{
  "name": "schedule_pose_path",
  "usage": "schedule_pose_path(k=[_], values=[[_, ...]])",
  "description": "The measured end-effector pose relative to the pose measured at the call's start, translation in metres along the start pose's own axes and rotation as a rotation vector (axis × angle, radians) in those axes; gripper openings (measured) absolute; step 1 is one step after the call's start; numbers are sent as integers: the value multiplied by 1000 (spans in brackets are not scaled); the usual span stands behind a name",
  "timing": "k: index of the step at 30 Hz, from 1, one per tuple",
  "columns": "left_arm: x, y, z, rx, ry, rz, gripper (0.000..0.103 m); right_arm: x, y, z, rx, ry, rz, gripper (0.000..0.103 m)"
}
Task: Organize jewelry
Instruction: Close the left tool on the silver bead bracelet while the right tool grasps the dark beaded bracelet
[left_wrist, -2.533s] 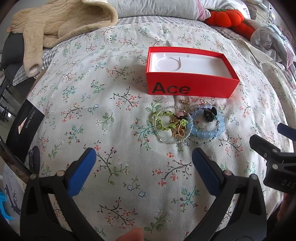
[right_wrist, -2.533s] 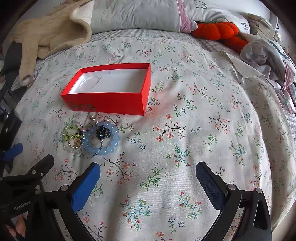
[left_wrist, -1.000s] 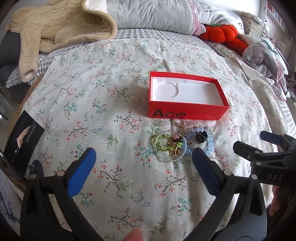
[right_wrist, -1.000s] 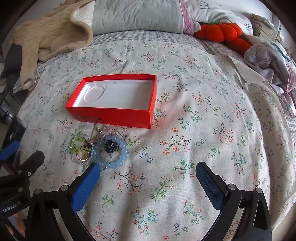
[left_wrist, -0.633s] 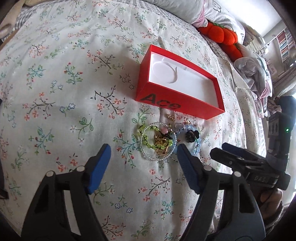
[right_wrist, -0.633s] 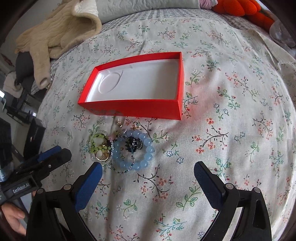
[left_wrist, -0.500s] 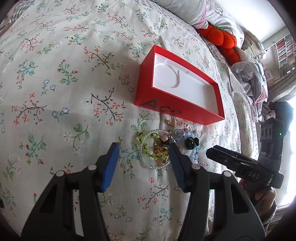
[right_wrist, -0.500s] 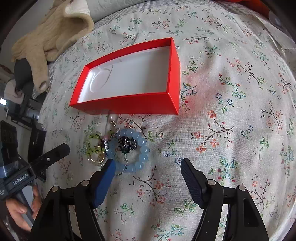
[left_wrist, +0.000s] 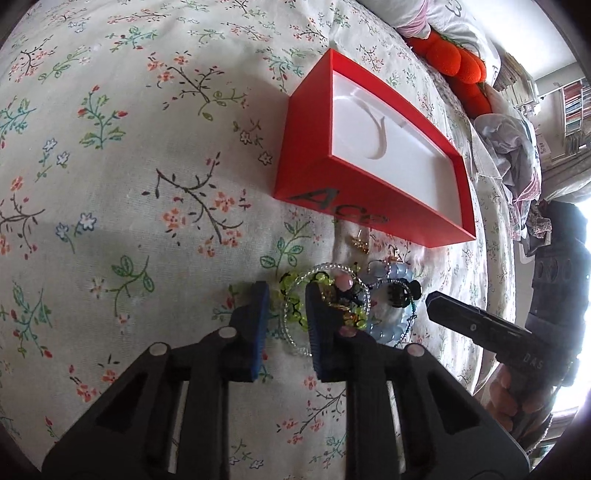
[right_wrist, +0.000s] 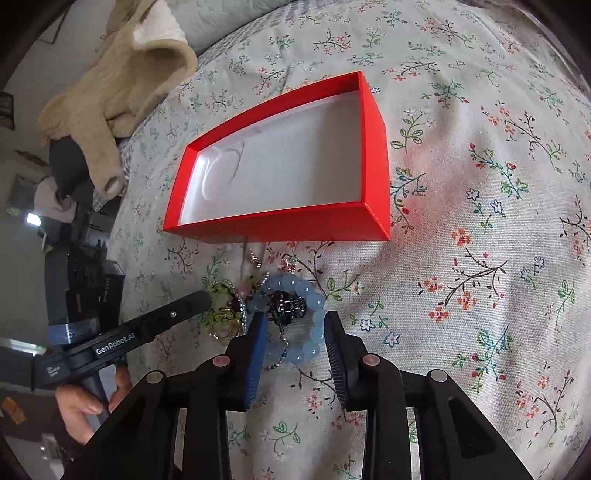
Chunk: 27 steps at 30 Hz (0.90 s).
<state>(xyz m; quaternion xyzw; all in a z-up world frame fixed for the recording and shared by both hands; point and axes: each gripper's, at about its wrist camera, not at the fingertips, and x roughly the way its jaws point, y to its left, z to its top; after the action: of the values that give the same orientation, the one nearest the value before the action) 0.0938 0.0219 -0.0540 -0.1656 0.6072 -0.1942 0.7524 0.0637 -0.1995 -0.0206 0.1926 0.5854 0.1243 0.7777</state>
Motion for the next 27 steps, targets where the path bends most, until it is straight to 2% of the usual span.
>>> schedule_pose_path(k=[2,7,13,27], values=[[1,1,1,-9,-2,2,14,3,4,-1,-19,12,13,16],[2,-2,1,3,-9,23,9,16,5,-4,-14,46,-11,15],[-7,-3,-2,9,-32,17,6,22,12,-5,-42,51,-17,5],[-51,-13,-16,58,-128,-9,6,-14,38,-12,-116,-60,-3,4]])
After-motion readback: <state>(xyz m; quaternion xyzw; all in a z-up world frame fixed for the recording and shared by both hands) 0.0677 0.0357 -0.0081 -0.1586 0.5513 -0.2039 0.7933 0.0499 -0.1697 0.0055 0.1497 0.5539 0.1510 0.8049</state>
